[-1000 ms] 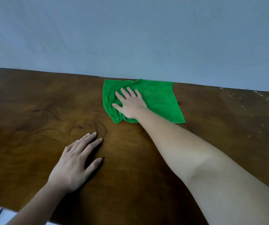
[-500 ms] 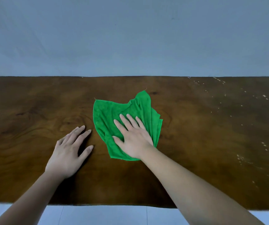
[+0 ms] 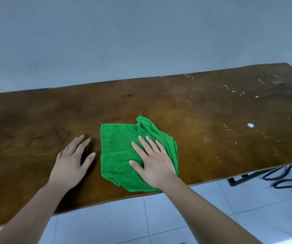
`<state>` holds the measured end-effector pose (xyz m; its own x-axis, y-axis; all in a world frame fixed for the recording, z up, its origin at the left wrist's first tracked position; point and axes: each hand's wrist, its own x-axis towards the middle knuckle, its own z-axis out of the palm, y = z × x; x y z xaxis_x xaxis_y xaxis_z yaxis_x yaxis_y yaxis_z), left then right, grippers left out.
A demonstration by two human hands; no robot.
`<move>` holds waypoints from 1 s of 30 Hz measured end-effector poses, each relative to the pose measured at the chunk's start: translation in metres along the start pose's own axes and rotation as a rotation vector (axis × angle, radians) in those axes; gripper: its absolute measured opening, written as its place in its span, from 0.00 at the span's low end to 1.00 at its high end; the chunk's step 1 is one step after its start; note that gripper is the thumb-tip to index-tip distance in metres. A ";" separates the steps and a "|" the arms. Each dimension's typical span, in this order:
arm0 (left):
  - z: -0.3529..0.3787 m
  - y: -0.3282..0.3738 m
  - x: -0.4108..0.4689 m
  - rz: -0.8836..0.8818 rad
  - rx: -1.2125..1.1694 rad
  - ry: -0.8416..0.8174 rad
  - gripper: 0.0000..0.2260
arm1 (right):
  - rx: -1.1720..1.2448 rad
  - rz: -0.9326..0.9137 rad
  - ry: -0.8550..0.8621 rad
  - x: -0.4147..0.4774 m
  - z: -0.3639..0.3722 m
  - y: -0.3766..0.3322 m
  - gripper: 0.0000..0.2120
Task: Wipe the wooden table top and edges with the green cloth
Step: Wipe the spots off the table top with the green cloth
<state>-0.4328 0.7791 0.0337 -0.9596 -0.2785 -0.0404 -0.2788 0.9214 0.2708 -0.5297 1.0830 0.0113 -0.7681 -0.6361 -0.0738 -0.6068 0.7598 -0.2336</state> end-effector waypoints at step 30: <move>0.109 0.295 0.042 0.030 0.051 0.039 0.37 | -0.081 0.508 0.066 -0.147 -0.119 0.489 0.42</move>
<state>-0.5599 1.0686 0.0067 -0.9655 -0.2605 0.0050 -0.2529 0.9417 0.2221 -0.7376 1.5639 0.0230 -0.9796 -0.1763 -0.0968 -0.1657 0.9802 -0.1083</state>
